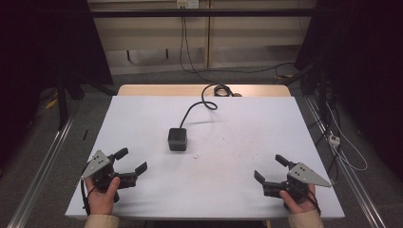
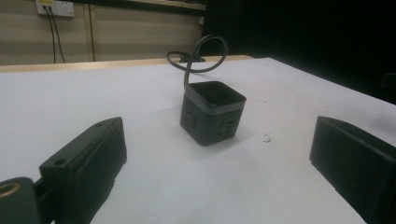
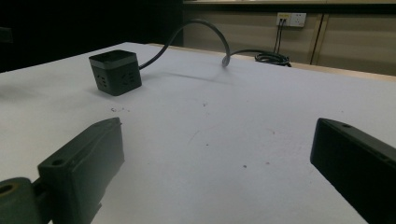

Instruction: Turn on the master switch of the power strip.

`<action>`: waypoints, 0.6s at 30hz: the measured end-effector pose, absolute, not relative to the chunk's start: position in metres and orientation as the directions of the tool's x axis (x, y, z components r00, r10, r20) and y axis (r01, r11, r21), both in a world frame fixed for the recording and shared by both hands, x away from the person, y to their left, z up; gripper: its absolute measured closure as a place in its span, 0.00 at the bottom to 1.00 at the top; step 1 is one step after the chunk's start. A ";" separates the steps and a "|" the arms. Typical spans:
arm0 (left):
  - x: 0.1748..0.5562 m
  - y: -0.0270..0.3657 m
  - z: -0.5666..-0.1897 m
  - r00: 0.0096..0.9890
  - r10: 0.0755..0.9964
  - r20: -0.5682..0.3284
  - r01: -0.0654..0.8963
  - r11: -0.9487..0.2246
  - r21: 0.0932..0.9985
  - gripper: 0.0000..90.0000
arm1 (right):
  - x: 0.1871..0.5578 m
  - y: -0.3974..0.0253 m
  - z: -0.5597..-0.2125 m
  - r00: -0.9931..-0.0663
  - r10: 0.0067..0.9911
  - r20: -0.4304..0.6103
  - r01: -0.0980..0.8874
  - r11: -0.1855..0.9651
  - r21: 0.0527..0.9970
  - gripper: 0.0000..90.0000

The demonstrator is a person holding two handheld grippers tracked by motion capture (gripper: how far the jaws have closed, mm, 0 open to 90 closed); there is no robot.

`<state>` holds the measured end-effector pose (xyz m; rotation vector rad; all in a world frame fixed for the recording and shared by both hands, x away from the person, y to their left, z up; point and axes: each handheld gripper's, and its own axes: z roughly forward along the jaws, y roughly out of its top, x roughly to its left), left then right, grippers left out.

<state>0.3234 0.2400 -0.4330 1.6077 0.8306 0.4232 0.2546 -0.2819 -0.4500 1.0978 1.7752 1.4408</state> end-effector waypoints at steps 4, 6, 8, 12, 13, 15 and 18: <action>0.323 0.240 -0.433 0.675 0.716 -0.178 0.280 -0.025 0.960 0.04 | 0.255 -0.282 -0.450 -0.479 0.877 0.049 0.227 0.069 0.972 0.03; 0.323 0.240 -0.433 0.676 0.715 -0.178 0.279 -0.025 0.960 0.04 | 0.256 -0.282 -0.450 -0.481 0.875 0.050 0.224 0.068 0.972 0.03; 0.323 0.239 -0.433 0.675 0.716 -0.178 0.276 -0.022 0.961 0.04 | 0.256 -0.281 -0.449 -0.484 0.874 0.048 0.222 0.070 0.973 0.03; 0.324 0.237 -0.432 0.679 0.713 -0.173 0.272 -0.025 0.962 0.04 | 0.256 -0.281 -0.449 -0.487 0.872 0.047 0.218 0.069 0.973 0.03; 0.325 0.234 -0.432 0.684 0.708 -0.175 0.273 -0.027 0.962 0.04 | 0.256 -0.281 -0.449 -0.487 0.872 0.046 0.219 0.071 0.973 0.03; 0.326 0.232 -0.432 0.685 0.708 -0.171 0.271 -0.031 0.962 0.04 | 0.256 -0.282 -0.448 -0.491 0.869 0.053 0.233 0.073 0.970 0.04; 0.328 0.229 -0.431 0.690 0.703 -0.174 0.271 -0.028 0.962 0.04 | 0.255 -0.283 -0.446 -0.494 0.869 0.043 0.230 0.083 0.970 0.04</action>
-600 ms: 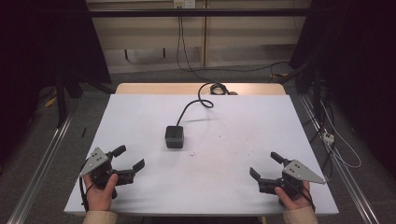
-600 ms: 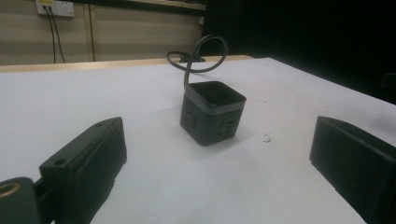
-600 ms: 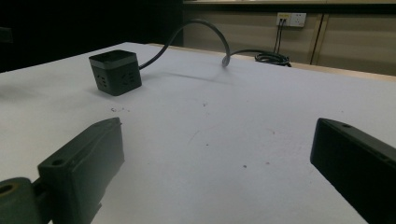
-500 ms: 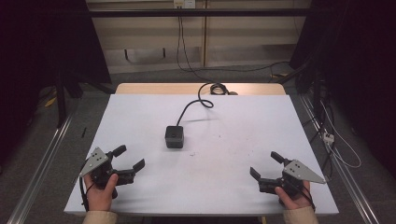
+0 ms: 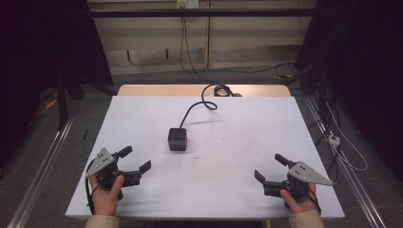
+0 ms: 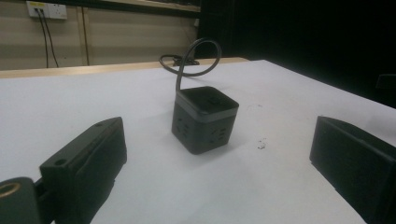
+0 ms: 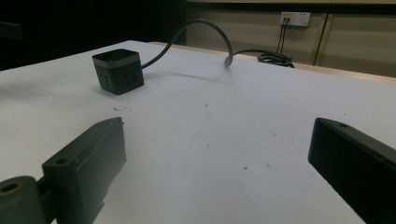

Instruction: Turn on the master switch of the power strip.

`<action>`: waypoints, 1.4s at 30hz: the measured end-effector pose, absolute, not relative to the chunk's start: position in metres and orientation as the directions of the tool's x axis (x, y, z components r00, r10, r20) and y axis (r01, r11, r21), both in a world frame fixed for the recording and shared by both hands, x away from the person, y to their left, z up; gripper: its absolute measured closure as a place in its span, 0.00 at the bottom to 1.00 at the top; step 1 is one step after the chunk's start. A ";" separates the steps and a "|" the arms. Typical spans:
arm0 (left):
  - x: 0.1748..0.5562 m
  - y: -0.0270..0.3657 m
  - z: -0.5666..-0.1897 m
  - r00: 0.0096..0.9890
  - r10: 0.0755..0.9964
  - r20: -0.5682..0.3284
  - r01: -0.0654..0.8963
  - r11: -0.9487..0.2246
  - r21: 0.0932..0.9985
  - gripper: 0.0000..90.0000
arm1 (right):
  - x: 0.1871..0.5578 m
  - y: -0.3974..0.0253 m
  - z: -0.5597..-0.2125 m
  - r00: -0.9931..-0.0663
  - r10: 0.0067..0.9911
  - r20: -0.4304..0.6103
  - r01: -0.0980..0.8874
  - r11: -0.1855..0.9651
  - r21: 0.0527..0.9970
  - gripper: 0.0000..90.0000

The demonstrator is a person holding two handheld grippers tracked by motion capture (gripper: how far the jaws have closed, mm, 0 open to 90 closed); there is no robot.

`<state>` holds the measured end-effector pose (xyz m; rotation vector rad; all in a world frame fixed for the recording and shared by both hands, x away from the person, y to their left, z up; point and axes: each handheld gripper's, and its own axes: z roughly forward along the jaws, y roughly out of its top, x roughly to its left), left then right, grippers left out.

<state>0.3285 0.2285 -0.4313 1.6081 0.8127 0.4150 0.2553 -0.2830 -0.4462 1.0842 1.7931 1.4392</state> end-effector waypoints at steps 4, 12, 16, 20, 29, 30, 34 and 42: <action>0.333 0.221 -0.431 0.687 0.702 -0.190 0.283 -0.017 0.959 0.04 | 0.255 -0.285 -0.447 -0.489 0.871 0.052 0.234 0.074 0.969 0.04; 0.338 0.213 -0.428 0.691 0.697 -0.191 0.285 -0.019 0.958 0.04 | 0.257 -0.286 -0.447 -0.491 0.870 0.054 0.232 0.071 0.970 0.04; 0.341 0.211 -0.427 0.689 0.697 -0.199 0.289 -0.013 0.957 0.04 | 0.257 -0.282 -0.447 -0.502 0.864 0.042 0.229 0.086 0.970 0.04; 0.344 0.206 -0.426 0.693 0.695 -0.189 0.288 -0.027 0.957 0.05 | 0.257 -0.281 -0.447 -0.506 0.862 0.040 0.228 0.089 0.970 0.04; 0.352 0.193 -0.423 0.690 0.702 -0.176 0.289 -0.045 0.956 0.06 | 0.259 -0.282 -0.447 -0.503 0.863 0.049 0.235 0.082 0.969 0.04; 0.354 0.190 -0.421 0.695 0.699 -0.167 0.284 -0.054 0.957 0.06 | 0.259 -0.282 -0.446 -0.503 0.863 0.049 0.233 0.080 0.969 0.04; 0.357 0.187 -0.421 0.693 0.701 -0.168 0.285 -0.052 0.957 0.06 | 0.263 -0.280 -0.446 -0.505 0.862 0.051 0.224 0.074 0.972 0.04; 0.363 0.182 -0.423 0.697 0.696 -0.171 0.300 -0.067 0.952 0.06 | 0.268 -0.274 -0.446 -0.516 0.855 0.050 0.227 0.080 0.971 0.04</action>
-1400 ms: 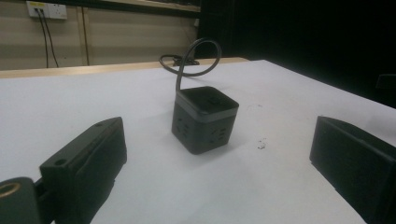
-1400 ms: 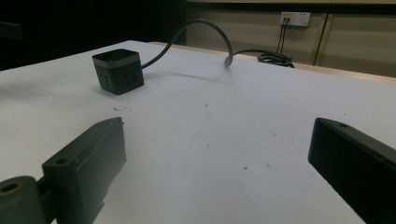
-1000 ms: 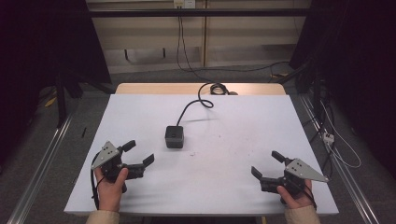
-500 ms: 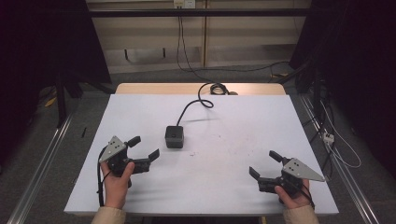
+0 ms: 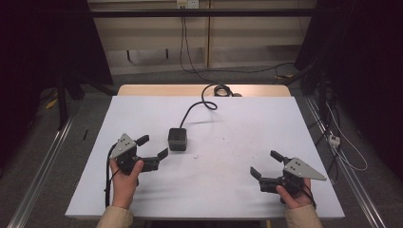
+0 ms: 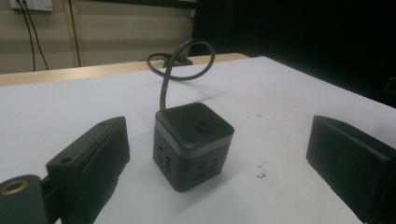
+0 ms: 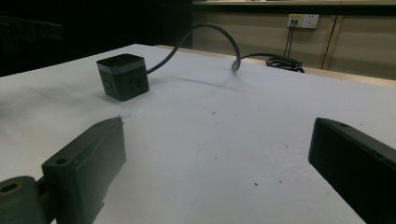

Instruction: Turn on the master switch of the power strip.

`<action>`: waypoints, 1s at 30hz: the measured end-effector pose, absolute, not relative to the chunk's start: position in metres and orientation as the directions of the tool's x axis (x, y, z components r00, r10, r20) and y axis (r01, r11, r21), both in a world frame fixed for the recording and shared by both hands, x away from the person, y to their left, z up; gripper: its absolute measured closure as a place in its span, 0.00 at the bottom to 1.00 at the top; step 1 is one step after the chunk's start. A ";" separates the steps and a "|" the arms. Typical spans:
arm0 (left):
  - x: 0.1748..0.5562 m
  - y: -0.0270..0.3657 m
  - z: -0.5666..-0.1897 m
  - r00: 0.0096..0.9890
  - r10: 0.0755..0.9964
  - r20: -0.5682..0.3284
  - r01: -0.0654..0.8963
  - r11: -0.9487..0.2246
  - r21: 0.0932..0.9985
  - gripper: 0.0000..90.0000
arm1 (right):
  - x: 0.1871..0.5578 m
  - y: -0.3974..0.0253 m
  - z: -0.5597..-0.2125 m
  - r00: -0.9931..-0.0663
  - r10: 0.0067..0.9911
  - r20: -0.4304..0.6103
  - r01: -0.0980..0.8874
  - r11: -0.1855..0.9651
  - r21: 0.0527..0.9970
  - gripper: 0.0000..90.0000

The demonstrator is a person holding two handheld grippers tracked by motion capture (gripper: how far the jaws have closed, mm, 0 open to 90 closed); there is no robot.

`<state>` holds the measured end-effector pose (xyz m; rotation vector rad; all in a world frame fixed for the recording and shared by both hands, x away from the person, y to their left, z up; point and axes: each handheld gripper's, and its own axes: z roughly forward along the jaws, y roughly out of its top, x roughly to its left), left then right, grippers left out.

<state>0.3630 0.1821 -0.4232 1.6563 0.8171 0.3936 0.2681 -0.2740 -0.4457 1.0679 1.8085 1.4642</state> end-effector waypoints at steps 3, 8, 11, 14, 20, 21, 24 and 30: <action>0.365 0.181 -0.423 0.706 0.688 -0.171 0.296 -0.067 0.953 0.06 | 0.268 -0.272 -0.445 -0.519 0.854 0.042 0.222 0.087 0.971 0.04; 0.366 0.182 -0.422 0.698 0.689 -0.196 0.310 -0.045 0.950 0.06 | 0.269 -0.272 -0.446 -0.519 0.853 0.050 0.230 0.083 0.970 0.04; 0.367 0.183 -0.420 0.699 0.689 -0.193 0.303 -0.041 0.952 0.06 | 0.270 -0.272 -0.446 -0.516 0.855 0.048 0.224 0.081 0.971 0.04; 0.367 0.183 -0.421 0.695 0.691 -0.200 0.311 -0.038 0.950 0.06 | 0.272 -0.271 -0.444 -0.510 0.858 0.050 0.220 0.073 0.973 0.04; 0.368 0.182 -0.420 0.696 0.690 -0.201 0.312 -0.038 0.949 0.06 | 0.274 -0.269 -0.444 -0.514 0.856 0.049 0.215 0.074 0.974 0.04; 0.369 0.182 -0.420 0.697 0.688 -0.202 0.310 -0.035 0.950 0.06 | 0.274 -0.268 -0.444 -0.516 0.855 0.048 0.217 0.076 0.973 0.04; 0.370 0.182 -0.419 0.701 0.684 -0.202 0.307 -0.034 0.951 0.06 | 0.275 -0.267 -0.444 -0.522 0.852 0.045 0.216 0.081 0.973 0.04; 0.373 0.181 -0.417 0.704 0.680 -0.206 0.308 -0.032 0.951 0.06 | 0.277 -0.264 -0.443 -0.526 0.849 0.042 0.210 0.082 0.974 0.04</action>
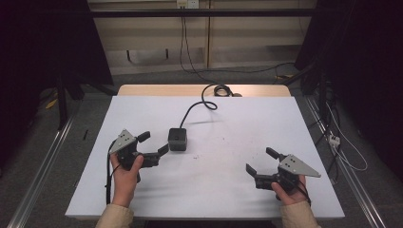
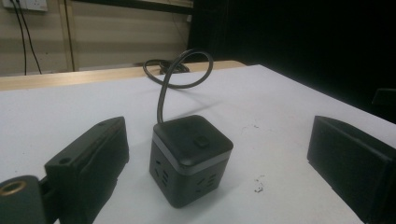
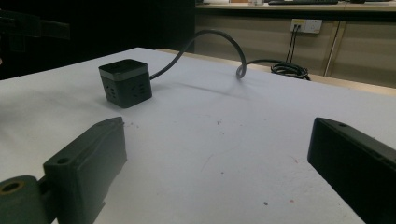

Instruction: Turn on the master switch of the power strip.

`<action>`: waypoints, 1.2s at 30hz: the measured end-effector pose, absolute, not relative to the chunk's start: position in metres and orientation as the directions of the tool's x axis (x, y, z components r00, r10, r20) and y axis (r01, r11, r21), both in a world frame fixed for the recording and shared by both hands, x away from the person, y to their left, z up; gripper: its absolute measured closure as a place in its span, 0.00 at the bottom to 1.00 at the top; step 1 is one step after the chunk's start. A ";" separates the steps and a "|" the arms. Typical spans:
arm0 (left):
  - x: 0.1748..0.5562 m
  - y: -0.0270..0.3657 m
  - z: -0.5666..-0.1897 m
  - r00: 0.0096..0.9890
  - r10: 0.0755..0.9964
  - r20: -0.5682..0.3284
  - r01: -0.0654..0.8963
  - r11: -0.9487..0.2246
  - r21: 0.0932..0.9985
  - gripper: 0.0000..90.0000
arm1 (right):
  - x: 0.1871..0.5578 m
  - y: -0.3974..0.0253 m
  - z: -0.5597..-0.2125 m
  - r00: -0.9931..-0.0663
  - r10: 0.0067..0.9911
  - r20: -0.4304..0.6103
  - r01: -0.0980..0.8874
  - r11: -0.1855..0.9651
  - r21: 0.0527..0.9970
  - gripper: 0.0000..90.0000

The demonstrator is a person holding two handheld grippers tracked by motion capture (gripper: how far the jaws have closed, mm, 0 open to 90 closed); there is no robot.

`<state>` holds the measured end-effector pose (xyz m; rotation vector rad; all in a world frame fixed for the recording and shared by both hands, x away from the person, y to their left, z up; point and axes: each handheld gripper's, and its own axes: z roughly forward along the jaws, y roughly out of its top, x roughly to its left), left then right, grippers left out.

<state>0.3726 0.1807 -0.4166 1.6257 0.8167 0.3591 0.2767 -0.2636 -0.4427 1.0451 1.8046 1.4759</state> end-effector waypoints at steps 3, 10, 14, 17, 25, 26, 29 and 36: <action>0.373 0.180 -0.416 0.702 0.681 -0.210 0.311 -0.028 0.950 0.06 | 0.277 -0.264 -0.443 -0.527 0.849 0.045 0.213 0.081 0.974 0.04; 0.376 0.176 -0.416 0.704 0.678 -0.211 0.315 -0.031 0.949 0.06 | 0.277 -0.263 -0.442 -0.525 0.850 0.045 0.211 0.079 0.974 0.05; 0.377 0.175 -0.416 0.707 0.675 -0.208 0.315 -0.038 0.948 0.06 | 0.277 -0.263 -0.443 -0.522 0.852 0.045 0.210 0.077 0.975 0.05; 0.378 0.174 -0.416 0.710 0.673 -0.208 0.315 -0.039 0.948 0.06 | 0.278 -0.264 -0.442 -0.520 0.853 0.054 0.212 0.068 0.975 0.05; 0.383 0.169 -0.418 0.710 0.671 -0.214 0.324 -0.042 0.945 0.06 | 0.277 -0.267 -0.441 -0.512 0.857 0.059 0.217 0.063 0.974 0.05; 0.384 0.169 -0.418 0.710 0.671 -0.216 0.326 -0.040 0.945 0.06 | 0.278 -0.267 -0.441 -0.513 0.856 0.062 0.225 0.064 0.972 0.05; 0.386 0.170 -0.418 0.706 0.674 -0.217 0.325 -0.036 0.945 0.06 | 0.278 -0.267 -0.441 -0.518 0.853 0.070 0.238 0.065 0.969 0.05; 0.387 0.171 -0.418 0.694 0.685 -0.221 0.330 -0.029 0.944 0.07 | 0.278 -0.267 -0.442 -0.519 0.852 0.069 0.237 0.066 0.969 0.05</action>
